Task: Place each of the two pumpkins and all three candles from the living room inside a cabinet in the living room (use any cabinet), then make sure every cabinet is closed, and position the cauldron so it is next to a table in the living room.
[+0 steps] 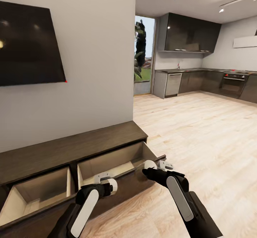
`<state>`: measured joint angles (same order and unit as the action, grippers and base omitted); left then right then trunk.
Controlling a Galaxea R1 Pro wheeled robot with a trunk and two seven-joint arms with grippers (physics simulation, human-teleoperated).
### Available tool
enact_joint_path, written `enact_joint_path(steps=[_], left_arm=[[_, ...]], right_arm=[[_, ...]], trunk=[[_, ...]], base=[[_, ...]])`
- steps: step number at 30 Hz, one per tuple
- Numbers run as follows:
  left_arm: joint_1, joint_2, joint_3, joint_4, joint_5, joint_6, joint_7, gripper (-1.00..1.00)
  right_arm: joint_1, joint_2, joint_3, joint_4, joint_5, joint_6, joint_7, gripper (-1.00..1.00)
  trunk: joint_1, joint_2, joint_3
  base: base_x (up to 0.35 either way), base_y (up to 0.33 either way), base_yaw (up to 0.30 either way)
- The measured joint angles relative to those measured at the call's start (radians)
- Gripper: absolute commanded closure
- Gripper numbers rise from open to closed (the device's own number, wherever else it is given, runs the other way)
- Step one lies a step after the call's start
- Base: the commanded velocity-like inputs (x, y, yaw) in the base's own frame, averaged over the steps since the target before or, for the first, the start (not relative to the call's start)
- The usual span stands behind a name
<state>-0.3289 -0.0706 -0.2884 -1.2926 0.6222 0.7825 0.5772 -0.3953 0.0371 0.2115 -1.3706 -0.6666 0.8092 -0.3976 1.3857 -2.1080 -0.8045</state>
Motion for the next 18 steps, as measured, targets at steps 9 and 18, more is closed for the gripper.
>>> enact_joint_path(steps=[9, 18], left_arm=[[0.0, 0.0, 0.001, 0.0, 0.0, 0.0, 0.0, 1.0], [0.0, 0.0, 0.001, 0.0, 0.001, 0.001, 0.0, 1.0]], right_arm=[[0.0, 0.0, 0.001, 0.001, 0.002, 0.0, 0.0, 1.0], [0.0, 0.002, 0.001, 0.001, 0.007, 0.0, 0.0, 1.0]], trunk=[[-0.035, 0.063, 0.028], [-0.061, 0.112, 0.05]], base=[[0.0, 0.0, 0.291], [0.0, 0.0, 0.291]])
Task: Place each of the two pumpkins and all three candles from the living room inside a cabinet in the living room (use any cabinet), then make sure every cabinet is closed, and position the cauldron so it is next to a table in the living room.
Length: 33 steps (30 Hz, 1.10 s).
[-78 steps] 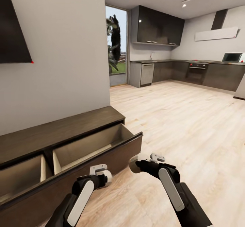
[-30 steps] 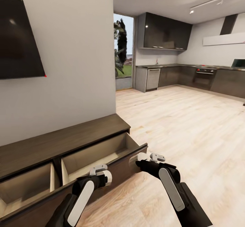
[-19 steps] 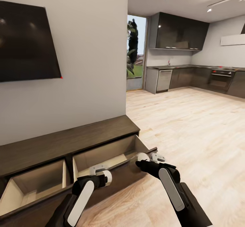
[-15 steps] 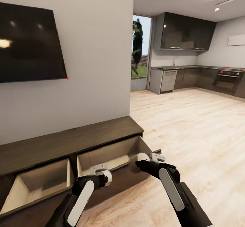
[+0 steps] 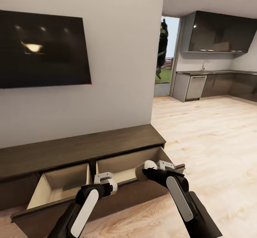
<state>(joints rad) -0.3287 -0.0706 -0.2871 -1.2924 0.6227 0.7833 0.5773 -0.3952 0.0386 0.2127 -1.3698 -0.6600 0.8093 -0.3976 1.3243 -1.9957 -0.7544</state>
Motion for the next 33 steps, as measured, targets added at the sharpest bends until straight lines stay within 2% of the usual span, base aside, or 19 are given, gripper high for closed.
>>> enact_joint_path(steps=[7, 18, 27, 33], left_arm=[[0.0, 0.001, -0.001, 0.0, -0.002, 0.0, 0.0, 1.0], [0.0, 0.004, -0.002, 0.0, -0.001, 0.0, 0.0, 1.0], [0.0, 0.004, -0.002, 0.001, -0.001, 0.0, 0.0, 1.0], [0.0, 0.004, -0.002, 0.001, 0.0, 0.0, 0.0, 1.0]], right_arm=[[0.0, -0.001, 0.0, 0.0, -0.002, 0.0, 0.0, 1.0], [0.0, -0.003, -0.001, -0.005, -0.009, 0.0, 0.0, 1.0], [0.0, -0.003, -0.001, -0.007, -0.009, 0.0, 0.0, 1.0], [0.0, -0.003, 0.0, -0.007, -0.009, 0.0, 0.003, 1.0]], trunk=[[0.0, 0.0, 0.0], [-0.001, 0.0, 0.0], [0.0, 0.0, 0.0], [0.0, 0.0, 0.005]], base=[[0.048, -0.007, 0.291], [0.271, -0.168, 0.27], [0.264, -0.244, 0.026], [0.24, -0.151, -0.11]])
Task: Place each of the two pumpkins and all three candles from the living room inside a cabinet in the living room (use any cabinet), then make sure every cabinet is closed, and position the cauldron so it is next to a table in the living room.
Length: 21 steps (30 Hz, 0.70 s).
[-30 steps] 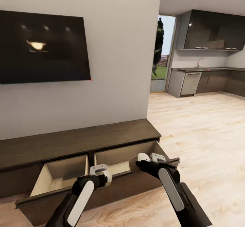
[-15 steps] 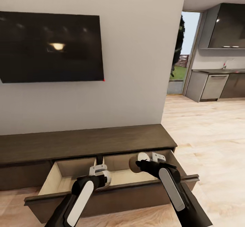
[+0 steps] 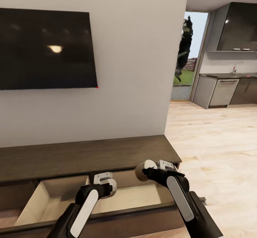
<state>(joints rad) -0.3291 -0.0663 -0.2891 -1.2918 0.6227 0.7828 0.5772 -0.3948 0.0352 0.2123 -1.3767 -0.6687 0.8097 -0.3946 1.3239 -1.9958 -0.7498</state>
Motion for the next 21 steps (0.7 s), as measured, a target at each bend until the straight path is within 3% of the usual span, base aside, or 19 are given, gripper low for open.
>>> enact_joint_path(steps=[7, 21], left_arm=[[0.0, 0.0, 0.003, 0.0, -0.001, 0.001, 0.0, 1.0], [0.0, 0.0, 0.012, -0.042, -0.001, -0.001, 0.0, 1.0]], right_arm=[[0.0, 0.001, 0.0, 0.001, -0.001, 0.0, 0.0, 1.0], [0.0, 0.006, 0.009, 0.006, 0.015, -0.001, -0.006, 1.0]], trunk=[[0.0, 0.0, 0.002], [0.004, -0.007, -0.001]], base=[[0.206, 0.047, -0.021], [0.015, 0.006, 0.0]])
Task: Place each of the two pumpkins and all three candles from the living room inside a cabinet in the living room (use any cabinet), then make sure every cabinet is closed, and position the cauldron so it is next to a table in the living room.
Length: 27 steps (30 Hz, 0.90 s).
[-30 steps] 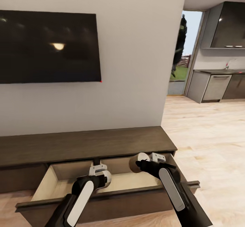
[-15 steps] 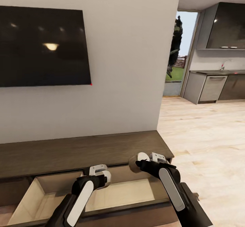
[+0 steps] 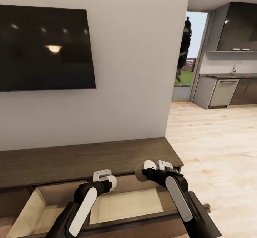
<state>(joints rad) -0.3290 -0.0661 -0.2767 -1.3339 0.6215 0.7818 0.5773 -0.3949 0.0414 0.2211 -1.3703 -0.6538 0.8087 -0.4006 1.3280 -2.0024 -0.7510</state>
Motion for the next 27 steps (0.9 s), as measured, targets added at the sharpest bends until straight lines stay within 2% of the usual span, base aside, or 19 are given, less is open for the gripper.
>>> enact_joint_path(steps=[10, 14, 17, 23, 27], left_arm=[[0.0, 0.003, 0.005, -0.003, 0.001, 0.001, 0.0, 1.0], [0.0, 0.001, 0.002, 0.007, 0.005, -0.001, -0.001, 1.0], [-0.004, -0.002, -0.001, 0.005, 0.0, -0.001, 0.001, 1.0], [-0.006, 0.003, 0.0, 0.018, -0.003, -0.007, 0.01, 1.0], [-0.018, 0.005, 0.003, 0.064, -0.009, -0.015, 0.011, 1.0]], right_arm=[[0.0, 0.0, 0.011, -0.007, -0.003, -0.007, 0.0, 1.0], [0.0, 0.001, 0.074, 0.012, 0.003, -0.003, -0.003, 1.0], [0.0, 0.002, 0.106, 0.028, 0.016, 0.002, -0.003, 1.0], [0.0, 0.002, 0.112, 0.027, 0.025, 0.001, -0.006, 1.0], [0.0, 0.002, 0.111, 0.047, 0.029, 0.003, -0.045, 1.0]], trunk=[[0.038, -0.07, -0.031], [0.054, -0.098, -0.044], [0.065, -0.119, -0.053], [0.088, -0.161, -0.072], [0.104, -0.189, -0.085]], base=[[0.0, 0.0, 0.0], [0.0, 0.0, 0.0], [0.0, 0.0, 0.0], [0.0, 0.0, 0.0], [0.0, 0.0, 0.0]])
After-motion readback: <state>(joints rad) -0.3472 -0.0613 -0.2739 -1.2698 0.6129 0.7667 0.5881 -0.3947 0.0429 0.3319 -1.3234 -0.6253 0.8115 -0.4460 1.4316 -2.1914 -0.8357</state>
